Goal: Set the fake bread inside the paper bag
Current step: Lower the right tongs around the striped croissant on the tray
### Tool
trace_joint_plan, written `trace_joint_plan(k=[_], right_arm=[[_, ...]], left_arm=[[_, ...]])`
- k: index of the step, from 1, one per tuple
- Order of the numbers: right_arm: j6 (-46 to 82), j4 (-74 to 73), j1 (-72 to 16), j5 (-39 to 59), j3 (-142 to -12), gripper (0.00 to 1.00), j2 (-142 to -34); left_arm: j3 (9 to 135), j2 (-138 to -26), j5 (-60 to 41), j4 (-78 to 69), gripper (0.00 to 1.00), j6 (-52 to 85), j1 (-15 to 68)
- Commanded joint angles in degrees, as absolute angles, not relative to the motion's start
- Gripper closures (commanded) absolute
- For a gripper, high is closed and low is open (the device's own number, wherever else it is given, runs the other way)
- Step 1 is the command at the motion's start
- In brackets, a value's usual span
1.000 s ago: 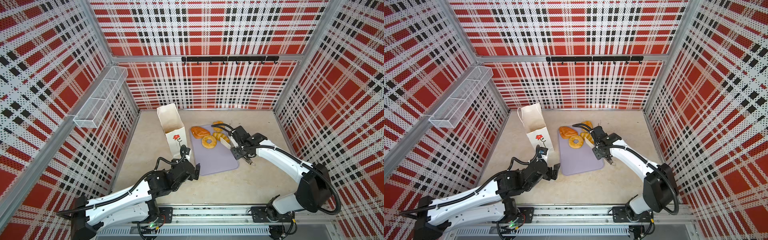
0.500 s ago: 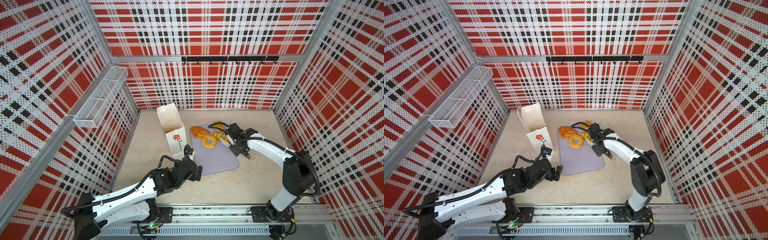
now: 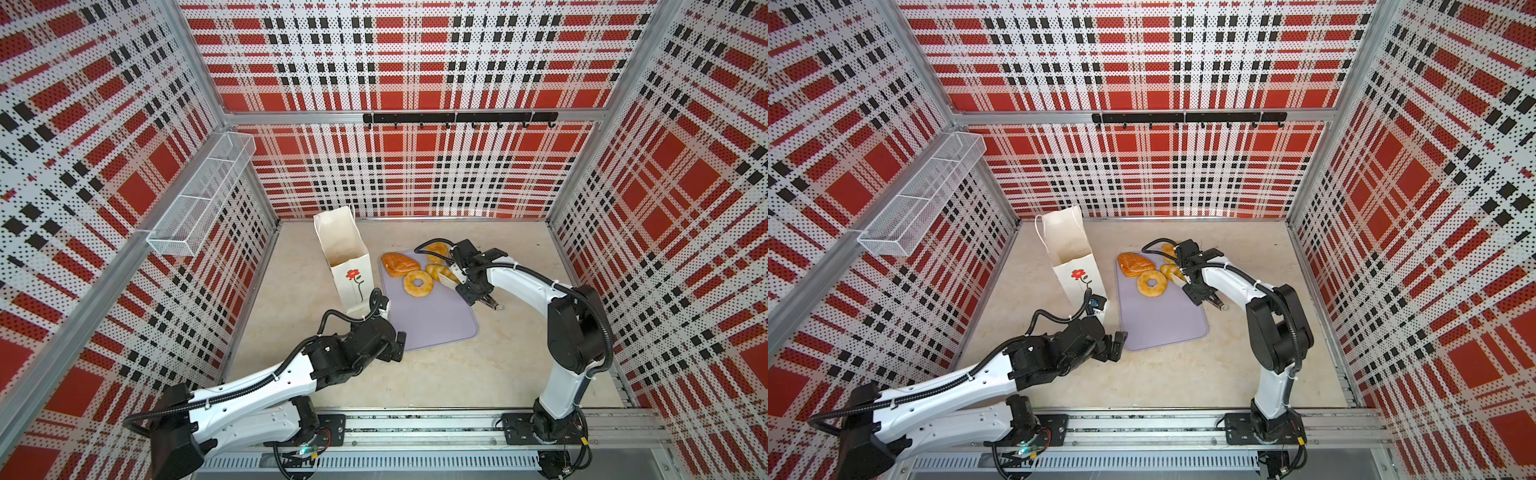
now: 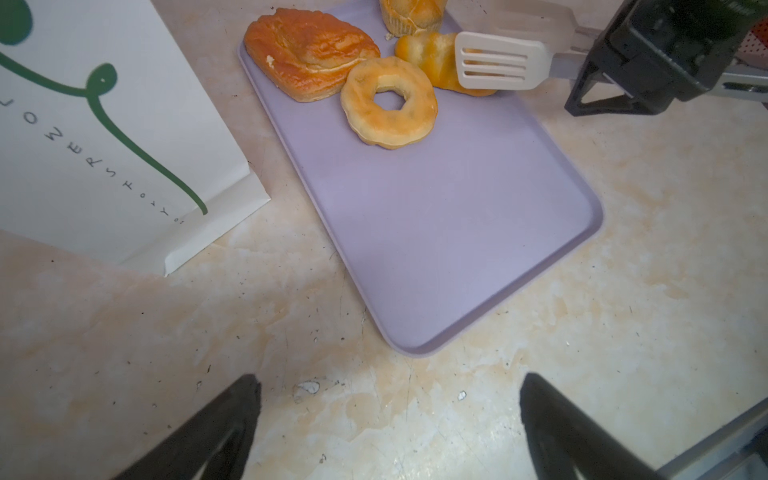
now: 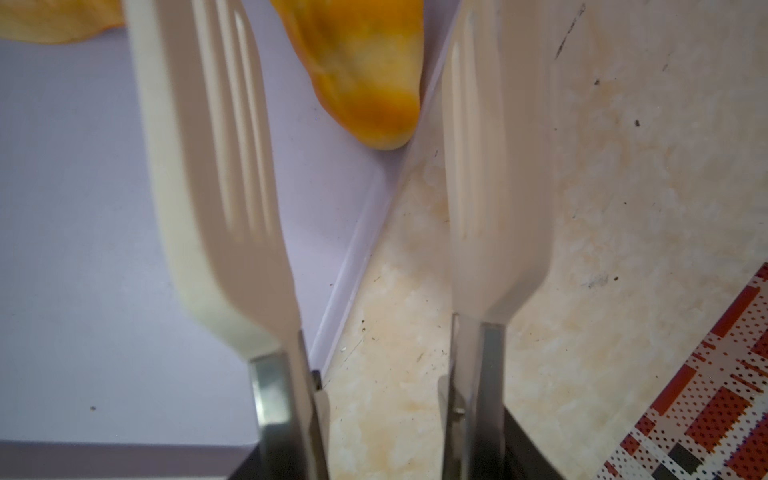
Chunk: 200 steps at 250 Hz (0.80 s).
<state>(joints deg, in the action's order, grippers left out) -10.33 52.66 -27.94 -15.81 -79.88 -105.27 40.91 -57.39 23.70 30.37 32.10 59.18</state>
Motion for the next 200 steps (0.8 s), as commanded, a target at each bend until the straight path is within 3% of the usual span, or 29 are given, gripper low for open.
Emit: trace_joint_plan(k=[1, 93, 200], right_arm=[[-11.9, 53.0, -27.9, -13.4, -81.8, 0.48, -106.3], [-8.5, 55.4, -28.8, -8.4, -77.8, 0.55, -101.6], [-4.0, 55.9, -29.3, -12.0, -79.2, 0.49, -101.9]], left_arm=[[41.7, -57.0, 23.3, 29.3, 0.01, 32.6, 58.8], [41.1, -57.2, 23.1, 28.4, 0.01, 32.9, 58.7], [40.9, -57.3, 22.8, 28.2, 0.01, 33.1, 58.8]])
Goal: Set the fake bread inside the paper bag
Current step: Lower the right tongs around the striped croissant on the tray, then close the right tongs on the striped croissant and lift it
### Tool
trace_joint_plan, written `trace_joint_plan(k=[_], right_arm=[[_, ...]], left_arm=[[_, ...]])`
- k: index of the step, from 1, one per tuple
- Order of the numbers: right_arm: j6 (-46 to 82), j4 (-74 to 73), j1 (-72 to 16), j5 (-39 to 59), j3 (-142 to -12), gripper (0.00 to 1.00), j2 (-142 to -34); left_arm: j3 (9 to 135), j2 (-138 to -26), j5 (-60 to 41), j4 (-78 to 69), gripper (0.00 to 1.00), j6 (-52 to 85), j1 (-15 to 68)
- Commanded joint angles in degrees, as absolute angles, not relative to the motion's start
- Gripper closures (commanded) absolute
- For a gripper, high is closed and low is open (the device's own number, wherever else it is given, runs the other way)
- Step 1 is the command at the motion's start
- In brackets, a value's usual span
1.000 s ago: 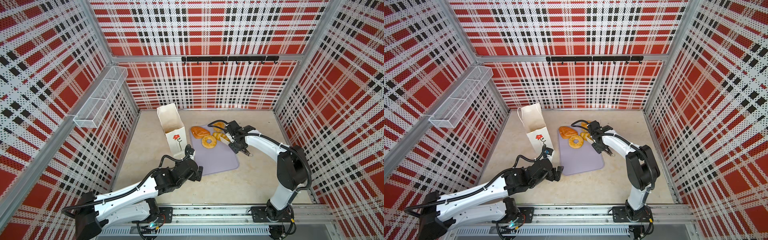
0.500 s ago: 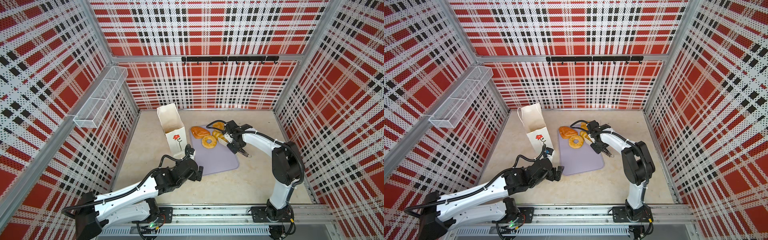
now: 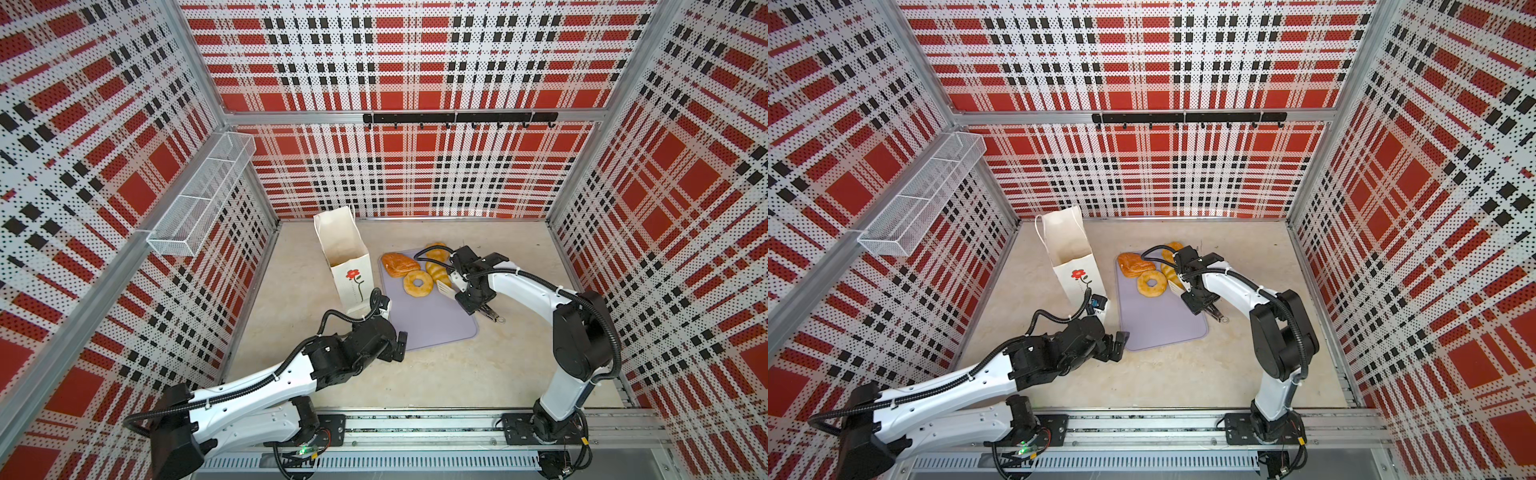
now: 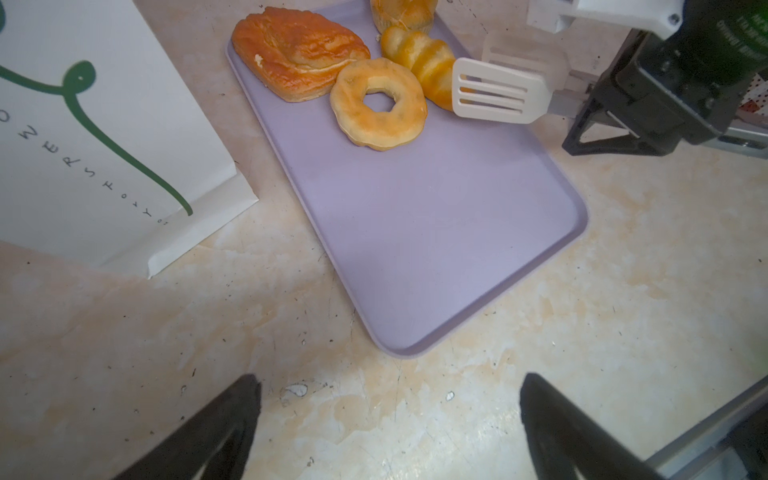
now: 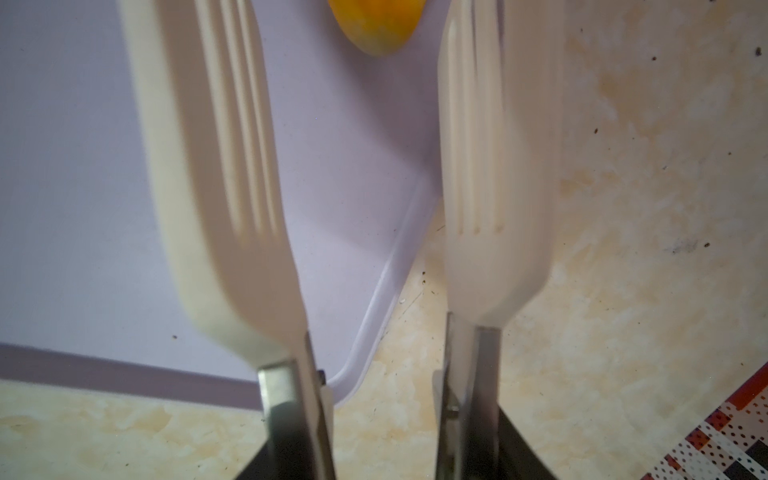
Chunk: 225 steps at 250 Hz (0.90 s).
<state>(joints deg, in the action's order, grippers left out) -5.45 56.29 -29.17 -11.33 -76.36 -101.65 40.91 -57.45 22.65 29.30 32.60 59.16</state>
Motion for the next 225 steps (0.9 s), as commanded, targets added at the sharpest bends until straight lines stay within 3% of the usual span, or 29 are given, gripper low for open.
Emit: trace_joint_plan(k=[1, 121, 188, 225], right_arm=[[-4.0, 56.0, -29.3, -12.0, -79.4, 0.49, -102.0], [-4.7, 57.2, -29.3, -11.6, -87.3, 0.47, -110.5], [-5.3, 59.2, -29.9, -12.1, -86.5, 0.64, -110.5], [-5.0, 60.1, -30.2, -12.9, -82.9, 0.66, -107.4]], left_arm=[[40.8, -57.2, 22.8, 28.1, 0.01, 33.1, 58.8], [40.1, -56.5, 23.1, 28.4, 0.01, 33.6, 58.8], [39.9, -56.1, 23.5, 28.6, 0.01, 33.9, 58.8], [39.8, -56.1, 23.5, 28.4, 0.01, 33.8, 58.8]])
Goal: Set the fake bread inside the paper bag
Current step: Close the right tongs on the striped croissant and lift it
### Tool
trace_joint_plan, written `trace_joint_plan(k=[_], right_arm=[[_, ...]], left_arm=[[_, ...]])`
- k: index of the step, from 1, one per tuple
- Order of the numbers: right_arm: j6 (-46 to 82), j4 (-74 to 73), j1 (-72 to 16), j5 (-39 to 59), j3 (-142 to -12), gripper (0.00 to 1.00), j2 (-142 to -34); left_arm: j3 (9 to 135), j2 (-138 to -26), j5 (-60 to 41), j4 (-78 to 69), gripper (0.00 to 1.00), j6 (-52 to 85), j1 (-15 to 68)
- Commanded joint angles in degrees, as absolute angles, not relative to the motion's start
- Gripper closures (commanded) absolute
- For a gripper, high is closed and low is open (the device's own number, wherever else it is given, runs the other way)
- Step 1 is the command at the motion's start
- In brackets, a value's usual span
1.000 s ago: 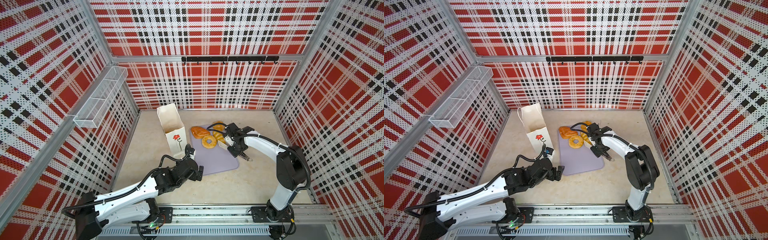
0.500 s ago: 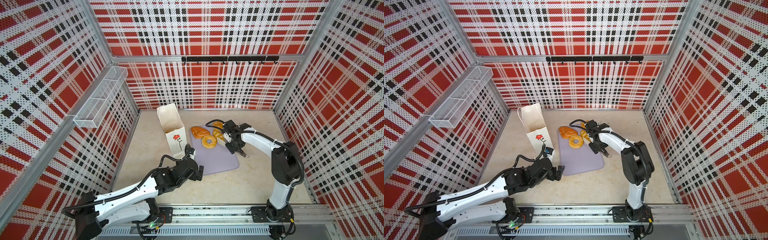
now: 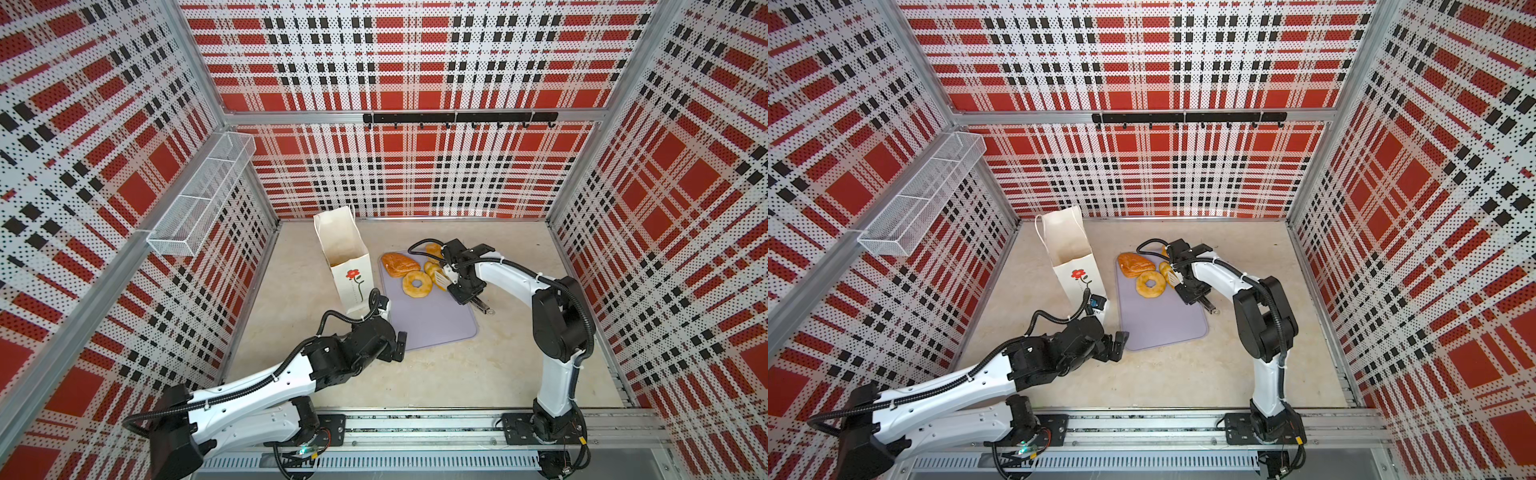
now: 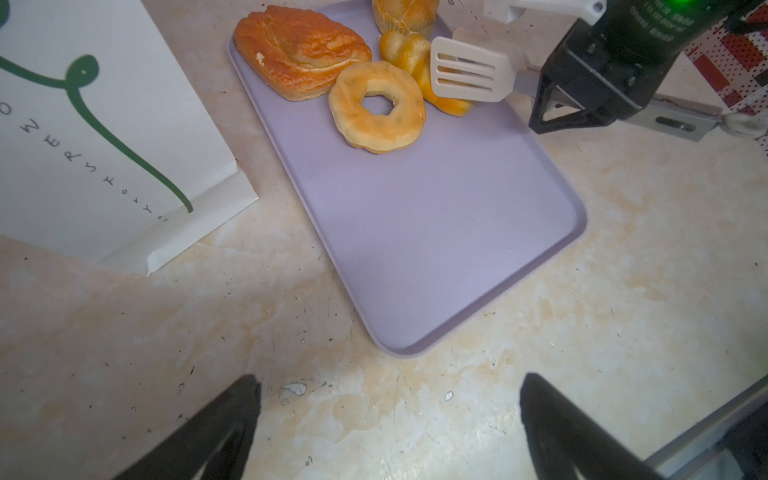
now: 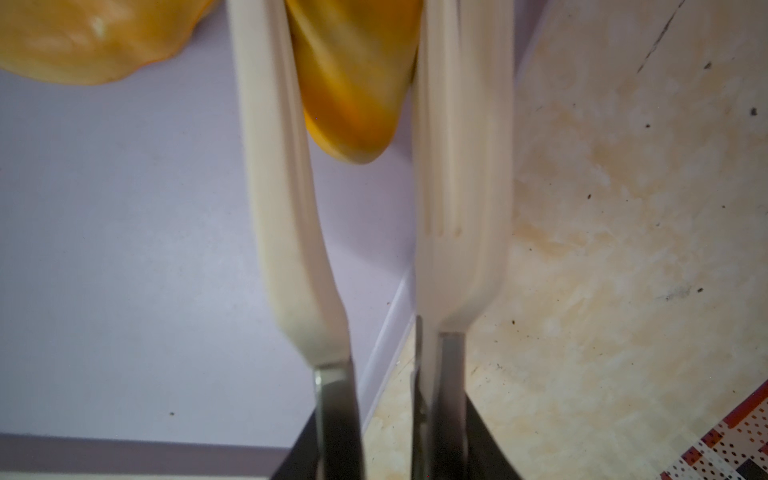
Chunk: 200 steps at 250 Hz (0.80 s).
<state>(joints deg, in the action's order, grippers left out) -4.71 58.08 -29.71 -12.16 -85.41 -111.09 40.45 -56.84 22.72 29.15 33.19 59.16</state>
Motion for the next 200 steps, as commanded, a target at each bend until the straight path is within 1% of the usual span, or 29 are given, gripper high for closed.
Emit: trace_joint_plan(k=[1, 52, 90, 99, 143, 200], right_arm=[[-5.0, 60.1, -30.2, -12.9, -82.7, 0.66, -107.2], [-2.6, 60.6, -31.1, -12.9, -77.9, 0.65, -101.5], [-1.5, 60.5, -32.1, -12.8, -75.9, 0.58, -99.0], [-1.5, 60.3, -32.1, -13.1, -75.7, 0.55, -98.9], [-1.5, 59.6, -32.0, -14.0, -76.7, 0.46, -100.1], [-1.9, 59.4, -32.1, -13.5, -78.7, 0.44, -103.0]], left_arm=[[39.8, -56.0, 23.5, 28.4, 0.01, 33.8, 58.8], [39.6, -56.4, 23.3, 27.9, 0.01, 33.9, 59.0], [39.8, -56.9, 23.2, 27.4, 0.01, 34.0, 59.1], [39.8, -57.1, 23.1, 27.3, 0.00, 33.9, 59.2], [40.1, -57.6, 23.1, 27.2, 0.01, 33.8, 59.5], [40.0, -57.2, 23.3, 27.8, 0.01, 34.0, 59.5]])
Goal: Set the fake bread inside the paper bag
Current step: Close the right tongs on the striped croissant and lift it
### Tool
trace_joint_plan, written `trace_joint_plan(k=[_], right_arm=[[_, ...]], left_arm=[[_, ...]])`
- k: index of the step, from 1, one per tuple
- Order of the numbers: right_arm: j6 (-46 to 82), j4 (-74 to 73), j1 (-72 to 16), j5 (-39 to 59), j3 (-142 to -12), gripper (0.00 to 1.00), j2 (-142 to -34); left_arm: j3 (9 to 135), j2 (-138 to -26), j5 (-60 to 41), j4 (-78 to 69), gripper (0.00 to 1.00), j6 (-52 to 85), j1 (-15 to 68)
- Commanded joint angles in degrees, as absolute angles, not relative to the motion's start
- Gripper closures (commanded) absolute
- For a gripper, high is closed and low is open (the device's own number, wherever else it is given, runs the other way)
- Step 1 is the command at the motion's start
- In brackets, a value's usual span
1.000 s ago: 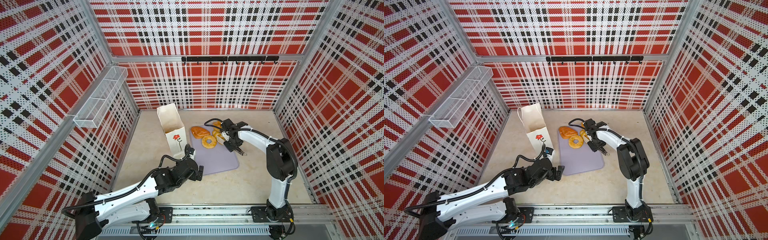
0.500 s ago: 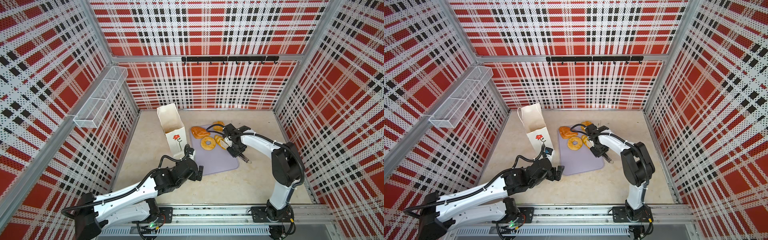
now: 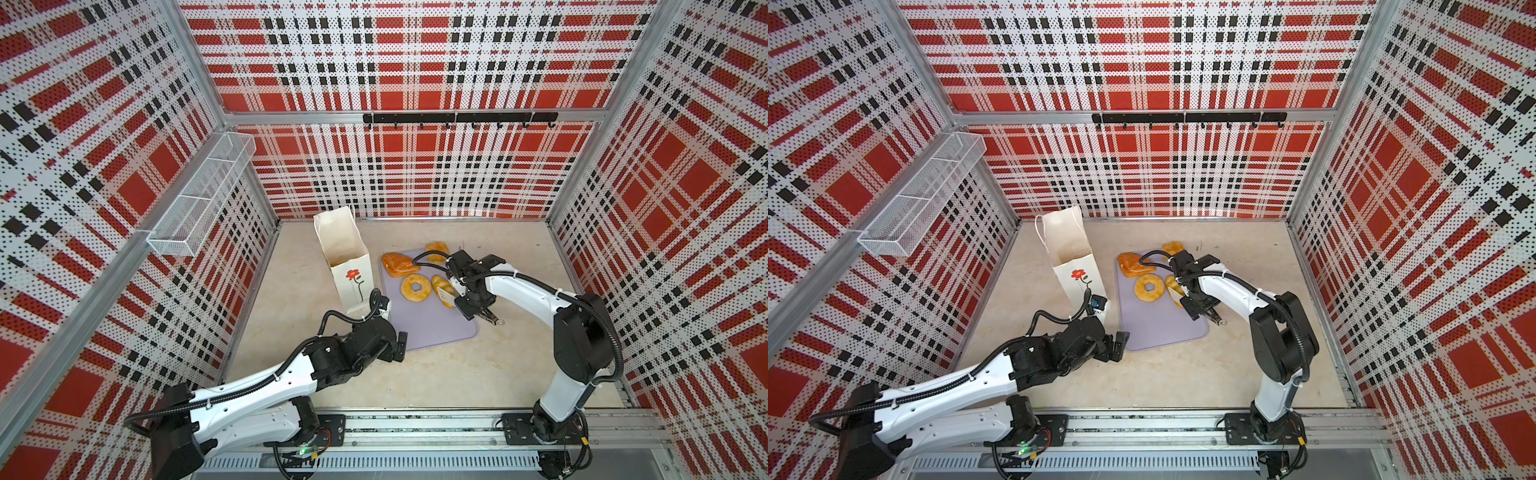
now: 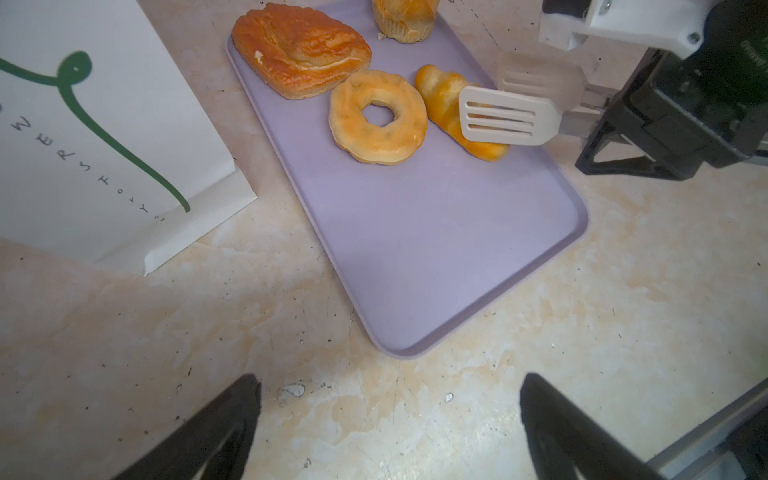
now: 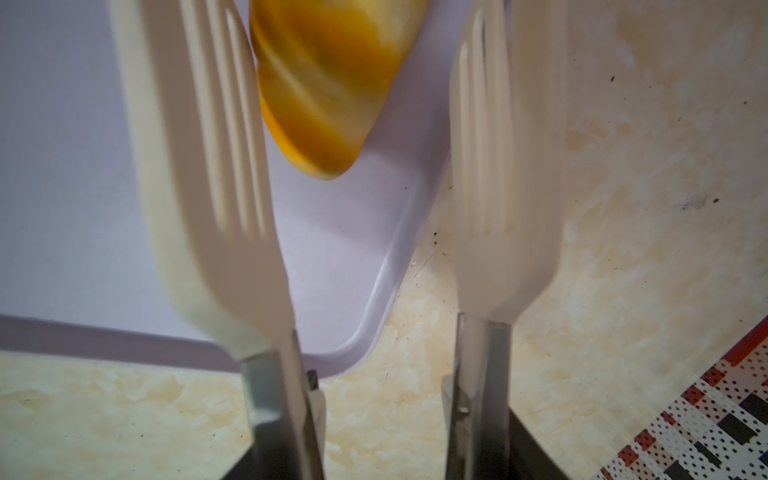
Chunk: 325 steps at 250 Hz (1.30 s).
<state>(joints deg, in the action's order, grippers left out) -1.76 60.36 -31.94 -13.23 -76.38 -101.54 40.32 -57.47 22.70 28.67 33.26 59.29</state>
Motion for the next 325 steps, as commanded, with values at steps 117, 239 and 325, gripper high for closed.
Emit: trace_joint_plan(k=[117, 239, 325], right_arm=[[-2.0, 60.6, -32.9, -12.4, -81.2, 0.50, -107.4], [-1.8, 61.1, -32.9, -12.5, -79.3, 0.72, -102.3], [0.2, 61.2, -32.9, -11.8, -76.0, 0.73, -95.1]], left_arm=[[39.7, -56.5, 23.7, 28.0, 0.01, 34.0, 59.6], [39.3, -54.2, 24.0, 28.2, 0.01, 34.1, 59.4], [39.5, -52.2, 25.0, 29.6, 0.01, 34.1, 59.5]])
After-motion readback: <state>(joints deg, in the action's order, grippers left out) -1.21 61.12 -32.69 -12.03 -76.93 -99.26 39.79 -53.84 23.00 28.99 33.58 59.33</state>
